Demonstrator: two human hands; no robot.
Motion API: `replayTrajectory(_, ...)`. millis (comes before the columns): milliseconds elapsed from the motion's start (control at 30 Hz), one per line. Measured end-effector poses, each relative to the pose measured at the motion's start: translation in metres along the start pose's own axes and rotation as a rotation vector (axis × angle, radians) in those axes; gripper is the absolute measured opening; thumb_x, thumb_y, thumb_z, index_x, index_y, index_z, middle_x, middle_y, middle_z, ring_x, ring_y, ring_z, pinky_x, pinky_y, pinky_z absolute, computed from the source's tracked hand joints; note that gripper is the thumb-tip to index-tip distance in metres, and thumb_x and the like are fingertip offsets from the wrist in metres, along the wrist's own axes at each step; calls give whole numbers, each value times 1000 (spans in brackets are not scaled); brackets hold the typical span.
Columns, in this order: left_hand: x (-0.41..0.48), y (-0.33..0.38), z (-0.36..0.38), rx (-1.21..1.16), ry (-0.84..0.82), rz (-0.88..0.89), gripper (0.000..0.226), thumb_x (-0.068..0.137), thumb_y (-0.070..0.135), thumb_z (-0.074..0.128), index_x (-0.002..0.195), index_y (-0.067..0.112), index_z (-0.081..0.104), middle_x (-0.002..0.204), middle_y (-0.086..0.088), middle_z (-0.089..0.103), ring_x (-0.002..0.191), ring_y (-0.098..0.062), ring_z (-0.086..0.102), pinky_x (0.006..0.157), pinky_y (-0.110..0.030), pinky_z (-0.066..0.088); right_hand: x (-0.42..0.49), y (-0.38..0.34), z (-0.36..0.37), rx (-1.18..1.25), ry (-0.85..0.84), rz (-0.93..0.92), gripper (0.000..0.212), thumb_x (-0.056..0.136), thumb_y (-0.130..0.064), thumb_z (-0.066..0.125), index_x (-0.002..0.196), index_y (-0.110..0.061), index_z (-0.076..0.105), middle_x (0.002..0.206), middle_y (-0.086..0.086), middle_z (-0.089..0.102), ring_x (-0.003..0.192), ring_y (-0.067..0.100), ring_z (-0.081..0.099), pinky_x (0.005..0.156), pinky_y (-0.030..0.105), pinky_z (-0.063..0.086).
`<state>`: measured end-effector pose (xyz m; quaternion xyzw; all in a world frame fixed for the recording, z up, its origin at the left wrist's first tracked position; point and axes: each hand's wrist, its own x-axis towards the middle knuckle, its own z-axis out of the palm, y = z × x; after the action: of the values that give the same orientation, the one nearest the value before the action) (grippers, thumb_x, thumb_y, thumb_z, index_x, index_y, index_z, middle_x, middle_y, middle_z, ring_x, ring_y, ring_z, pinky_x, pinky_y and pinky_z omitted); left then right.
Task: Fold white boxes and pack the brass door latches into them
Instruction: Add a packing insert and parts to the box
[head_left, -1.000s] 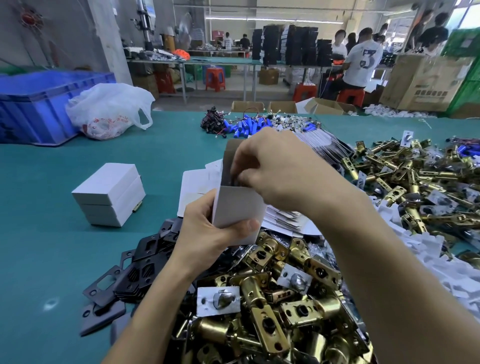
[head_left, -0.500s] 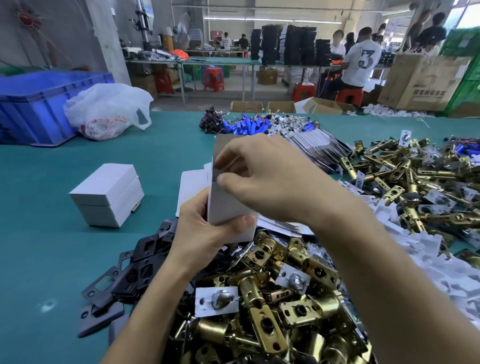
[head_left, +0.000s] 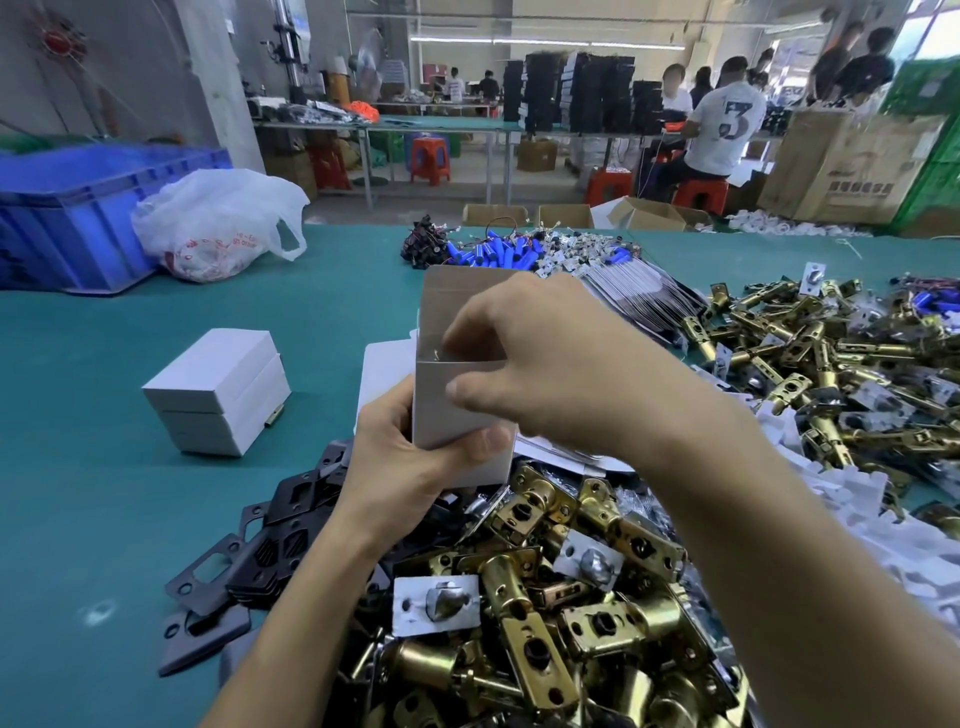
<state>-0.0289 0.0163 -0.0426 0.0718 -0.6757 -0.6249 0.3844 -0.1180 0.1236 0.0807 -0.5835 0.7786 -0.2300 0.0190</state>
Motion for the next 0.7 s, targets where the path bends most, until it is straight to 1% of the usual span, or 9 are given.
replayTrajectory(67, 0, -1, -1, 10, 5, -3, 29, 64, 29, 86, 90, 35, 76, 85, 1, 74, 76, -12, 70, 61, -31, 59, -3, -1, 0, 6, 26, -9, 24, 83, -31, 69, 107, -26, 73, 109, 0, 69, 105, 23, 61, 86, 41, 54)
replayTrajectory(167, 0, -3, 0, 43, 2, 1, 33, 64, 23, 86, 91, 39, 73, 85, 5, 75, 78, -9, 70, 63, -25, 57, -4, -3, 5, -107, -36, -26, 32, 87, -40, 64, 115, -27, 70, 118, 1, 67, 113, 26, 58, 91, 43, 51)
replayTrajectory(267, -1, -3, 1, 53, 25, 2, 41, 68, 28, 83, 106, 28, 67, 91, -1, 74, 81, -11, 68, 66, -26, 57, -8, 4, 3, -88, -47, -70, 34, 90, -37, 63, 122, -29, 69, 123, -3, 63, 112, 15, 55, 95, 39, 48)
replayTrajectory(333, 0, 1, 1, 56, 27, -5, 46, 72, 37, 77, 114, 21, 63, 94, 2, 73, 83, -7, 67, 66, -22, 56, -12, 12, -1, 51, 92, -122, 29, 89, -25, 69, 118, -26, 72, 112, -3, 64, 89, -4, 54, 89, 21, 47)
replayTrajectory(400, 1, 4, 0, 25, 17, -36, 44, 73, 41, 71, 115, 27, 64, 97, 9, 73, 87, -6, 69, 67, -24, 57, -19, 26, -6, 192, 338, -146, 25, 82, -16, 76, 107, -23, 74, 97, -4, 63, 73, -9, 51, 74, 9, 40)
replayTrajectory(467, 2, 7, -1, -32, -15, -59, 37, 73, 41, 68, 110, 38, 68, 100, 11, 73, 91, -11, 69, 65, -32, 59, -23, 41, -9, 273, 433, -103, 29, 78, -20, 81, 103, -28, 70, 96, -6, 60, 73, -6, 53, 69, 11, 41)
replayTrajectory(600, 0, 13, 4, -113, -76, -70, 31, 81, 39, 68, 112, 42, 69, 105, 7, 73, 94, -18, 71, 61, -34, 60, -26, 56, -2, 486, 229, -8, 40, 79, -28, 79, 113, -38, 63, 118, -7, 62, 99, 6, 64, 84, 32, 58)
replayTrajectory(667, 0, 14, 7, -98, -82, -73, 29, 87, 36, 67, 116, 37, 68, 105, 8, 74, 92, -12, 72, 63, -30, 60, -26, 58, 6, 591, 161, -19, 38, 82, -23, 77, 115, -37, 63, 120, -8, 63, 100, 12, 69, 85, 38, 60)
replayTrajectory(700, -1, 15, 8, -74, -88, -65, 31, 88, 35, 66, 119, 32, 65, 106, 8, 74, 93, -9, 71, 67, -27, 59, -26, 58, 10, 635, 129, -35, 34, 85, -17, 75, 114, -31, 64, 118, -7, 65, 98, 16, 70, 83, 42, 60)
